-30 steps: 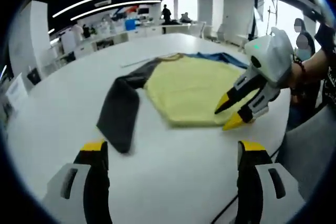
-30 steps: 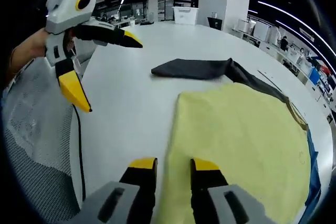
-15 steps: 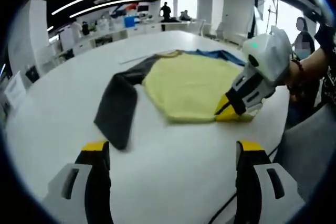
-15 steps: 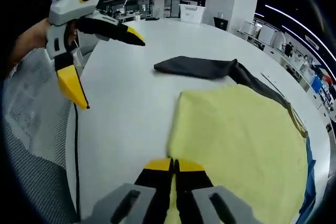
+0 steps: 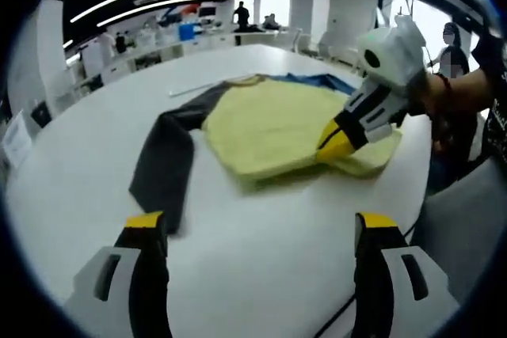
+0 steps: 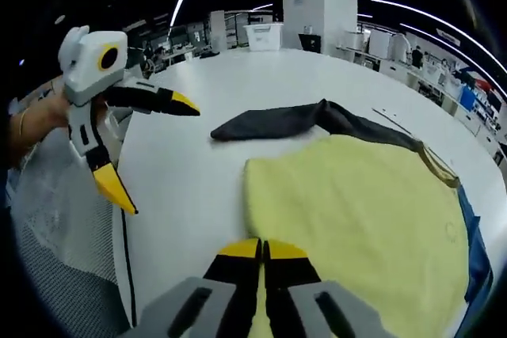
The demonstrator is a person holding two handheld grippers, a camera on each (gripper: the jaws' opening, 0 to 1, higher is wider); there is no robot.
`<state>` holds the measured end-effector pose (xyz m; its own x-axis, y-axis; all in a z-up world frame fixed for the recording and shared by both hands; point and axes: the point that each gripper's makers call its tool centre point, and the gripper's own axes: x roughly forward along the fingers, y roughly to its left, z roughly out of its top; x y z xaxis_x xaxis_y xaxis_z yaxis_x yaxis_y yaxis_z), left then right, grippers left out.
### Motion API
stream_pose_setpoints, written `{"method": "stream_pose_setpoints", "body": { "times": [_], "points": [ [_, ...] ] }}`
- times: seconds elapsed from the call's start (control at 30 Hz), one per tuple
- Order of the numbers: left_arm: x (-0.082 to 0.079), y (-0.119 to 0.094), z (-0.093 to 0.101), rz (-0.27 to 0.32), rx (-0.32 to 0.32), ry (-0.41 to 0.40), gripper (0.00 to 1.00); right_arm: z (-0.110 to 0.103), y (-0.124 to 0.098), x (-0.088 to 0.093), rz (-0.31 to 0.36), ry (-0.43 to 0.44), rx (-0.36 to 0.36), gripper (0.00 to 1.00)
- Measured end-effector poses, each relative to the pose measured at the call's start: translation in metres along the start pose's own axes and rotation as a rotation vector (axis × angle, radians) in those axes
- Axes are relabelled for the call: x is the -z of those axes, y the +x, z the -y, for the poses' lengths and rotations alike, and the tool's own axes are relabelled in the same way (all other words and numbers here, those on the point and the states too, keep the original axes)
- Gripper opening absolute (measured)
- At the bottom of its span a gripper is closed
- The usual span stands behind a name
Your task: Fold the garment on the visible template until the final outline fits inside the template.
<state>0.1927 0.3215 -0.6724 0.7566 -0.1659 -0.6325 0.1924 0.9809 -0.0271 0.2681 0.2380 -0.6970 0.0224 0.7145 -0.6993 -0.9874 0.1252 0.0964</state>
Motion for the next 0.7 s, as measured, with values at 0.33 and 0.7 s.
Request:
{"method": "stream_pose_setpoints", "body": {
  "times": [0.33,0.7],
  "points": [
    [-0.004,0.009,0.010,-0.001,0.035,0.011,0.94,0.038,-0.012,-0.008,0.037,0.108,0.050,0.00],
    [-0.008,0.017,0.017,-0.007,0.065,0.027,0.92,0.074,-0.021,-0.006,0.057,0.170,0.115,0.00]
  ]
}}
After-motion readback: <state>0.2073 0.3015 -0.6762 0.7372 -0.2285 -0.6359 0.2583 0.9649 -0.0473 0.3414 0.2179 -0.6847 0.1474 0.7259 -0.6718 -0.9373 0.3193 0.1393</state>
